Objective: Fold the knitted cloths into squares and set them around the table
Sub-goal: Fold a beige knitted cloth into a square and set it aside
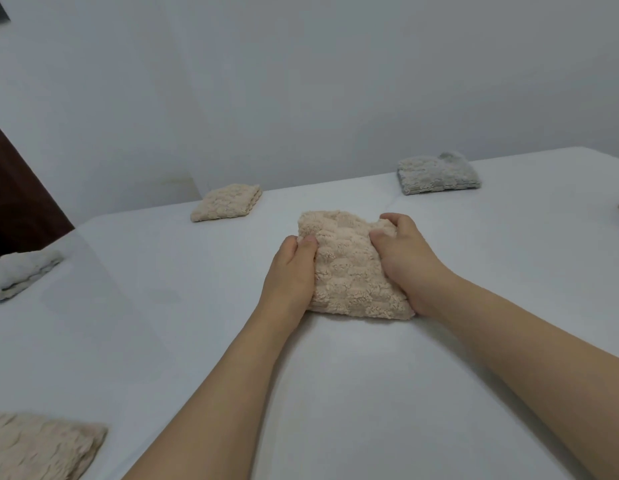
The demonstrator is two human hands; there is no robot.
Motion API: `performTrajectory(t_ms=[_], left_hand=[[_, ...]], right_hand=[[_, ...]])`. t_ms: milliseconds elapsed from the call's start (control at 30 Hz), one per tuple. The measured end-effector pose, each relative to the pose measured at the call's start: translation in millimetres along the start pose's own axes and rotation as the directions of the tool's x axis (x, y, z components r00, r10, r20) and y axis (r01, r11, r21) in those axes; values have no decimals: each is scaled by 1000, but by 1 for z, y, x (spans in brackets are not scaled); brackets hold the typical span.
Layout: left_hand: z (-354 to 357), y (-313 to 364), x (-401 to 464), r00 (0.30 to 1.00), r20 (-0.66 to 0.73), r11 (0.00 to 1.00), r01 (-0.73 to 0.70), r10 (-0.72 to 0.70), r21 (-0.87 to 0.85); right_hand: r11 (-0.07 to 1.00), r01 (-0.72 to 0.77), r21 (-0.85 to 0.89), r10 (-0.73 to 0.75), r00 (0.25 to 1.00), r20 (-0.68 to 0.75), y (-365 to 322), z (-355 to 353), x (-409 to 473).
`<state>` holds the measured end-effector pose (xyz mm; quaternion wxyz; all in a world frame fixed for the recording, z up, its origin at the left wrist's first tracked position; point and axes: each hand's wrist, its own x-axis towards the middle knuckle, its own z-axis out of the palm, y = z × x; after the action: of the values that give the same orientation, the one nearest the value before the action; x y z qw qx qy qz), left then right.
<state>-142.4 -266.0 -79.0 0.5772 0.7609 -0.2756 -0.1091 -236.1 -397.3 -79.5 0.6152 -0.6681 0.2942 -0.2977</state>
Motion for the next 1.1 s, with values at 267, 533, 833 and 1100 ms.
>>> performTrajectory(t_ms=[267, 533, 833, 1100], left_hand=[[3, -4, 8, 989, -123, 981, -61, 84, 184], [9, -1, 3, 976, -162, 928, -77, 145, 365], [25, 24, -42, 982, -159, 848, 167, -99, 502], [63, 65, -138, 960, -103, 826, 276, -259, 492]], right_hand=[[936, 233, -263, -262, 961, -83, 1, -4, 1], [944, 203, -260, -237, 966, -106, 6, -3, 7], [901, 153, -406, -156, 987, 25, -2, -34, -21], [813, 106, -572, -9, 985, 170, -12, -115, -81]])
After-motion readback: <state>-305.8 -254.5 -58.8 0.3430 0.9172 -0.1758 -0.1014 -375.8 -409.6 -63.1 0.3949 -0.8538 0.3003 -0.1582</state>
